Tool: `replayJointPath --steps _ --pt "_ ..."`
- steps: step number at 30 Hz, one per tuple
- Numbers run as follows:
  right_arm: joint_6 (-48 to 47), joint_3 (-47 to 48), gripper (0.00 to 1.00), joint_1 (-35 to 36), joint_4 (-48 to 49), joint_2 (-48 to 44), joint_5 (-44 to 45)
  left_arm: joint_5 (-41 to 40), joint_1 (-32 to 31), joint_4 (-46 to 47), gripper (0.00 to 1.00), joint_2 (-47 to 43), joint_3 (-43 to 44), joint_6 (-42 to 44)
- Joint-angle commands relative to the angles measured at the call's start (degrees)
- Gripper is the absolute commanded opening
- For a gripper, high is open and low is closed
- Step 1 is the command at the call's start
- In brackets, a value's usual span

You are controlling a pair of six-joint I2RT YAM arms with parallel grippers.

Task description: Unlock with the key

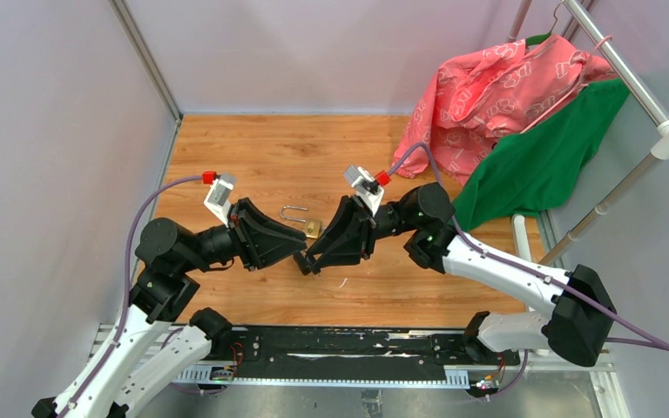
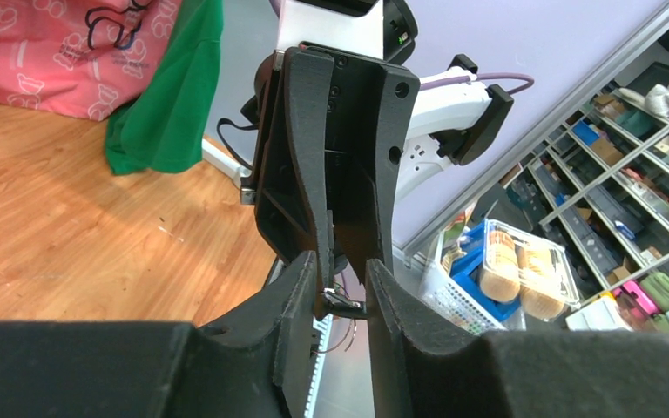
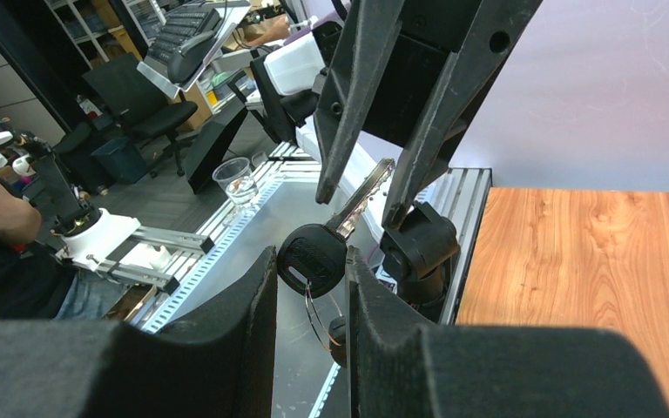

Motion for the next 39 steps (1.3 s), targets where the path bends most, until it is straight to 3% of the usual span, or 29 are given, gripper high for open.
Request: replayJointPath --steps 1,5,9,10,14,18,24,29,39 --pt "1.8 1.0 0.03 -0.5 4.8 0.3 -1.0 0.0 -0.3 1.4 0.28 0.1 0.5 -0.4" --pt "2.0 0.8 0.03 -0.5 5.1 0.3 -1.0 -1.0 -0.3 1.4 0.09 0.5 0.2 -0.9" --pt "0.9 0.6 0.08 -0.5 3.1 0.1 0.3 -3.6 -0.3 0.9 0.00 1.4 -0.5 -1.5" --pt "0.0 0.8 0.12 -0.5 1.6 -0.2 0.8 -4.7 -0.3 0.1 0.00 1.7 -0.5 -1.5" --pt "-5.8 0.4 0.47 -0.5 -6.3 -2.0 3.3 -8.5 -0.3 -4.1 0.00 2.8 -0.7 -1.1" --pt "-11.8 0.3 0.62 -0.5 -15.1 -3.7 5.8 -10.8 -0.3 -5.0 0.00 3.1 -1.3 -1.4" --pt "-22.8 1.4 0.71 -0.7 -30.2 -6.5 12.9 -13.9 -0.3 -7.0 0.00 4.4 -0.2 -0.7" --pt "-28.0 2.1 0.74 -1.0 -36.4 -8.2 18.0 -17.3 -0.3 -9.6 0.00 5.4 0.8 -0.4" --pt "-30.3 -2.0 0.73 0.4 -30.4 -9.3 28.2 -28.8 -0.3 -16.9 0.00 8.6 3.9 -6.8"
